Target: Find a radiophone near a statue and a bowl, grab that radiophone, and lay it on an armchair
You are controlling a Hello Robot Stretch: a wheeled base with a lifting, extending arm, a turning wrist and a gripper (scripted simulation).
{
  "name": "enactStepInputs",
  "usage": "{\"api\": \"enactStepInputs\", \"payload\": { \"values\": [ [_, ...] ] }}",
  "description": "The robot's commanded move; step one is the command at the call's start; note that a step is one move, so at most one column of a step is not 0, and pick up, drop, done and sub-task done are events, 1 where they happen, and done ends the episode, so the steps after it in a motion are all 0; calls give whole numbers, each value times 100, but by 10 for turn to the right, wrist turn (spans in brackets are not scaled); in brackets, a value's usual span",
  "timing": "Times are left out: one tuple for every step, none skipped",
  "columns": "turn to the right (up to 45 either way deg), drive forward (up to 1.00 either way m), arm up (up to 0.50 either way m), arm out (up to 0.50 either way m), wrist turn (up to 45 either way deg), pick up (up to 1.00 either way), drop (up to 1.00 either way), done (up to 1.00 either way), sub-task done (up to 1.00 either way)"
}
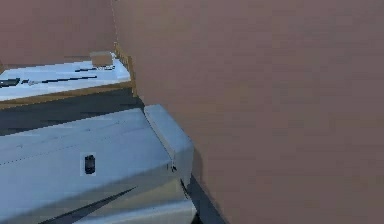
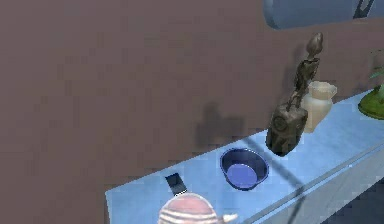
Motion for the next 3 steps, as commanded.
{"api": "enactStepInputs", "payload": {
  "values": [
    [0, 0, 50, 0, 0, 0, 0, 0, 0],
    [0, 0, 28, 0, 0, 0, 0, 0, 0],
    [0, 0, 0, 22, 0, 0, 0, 0, 0]
  ]
}}
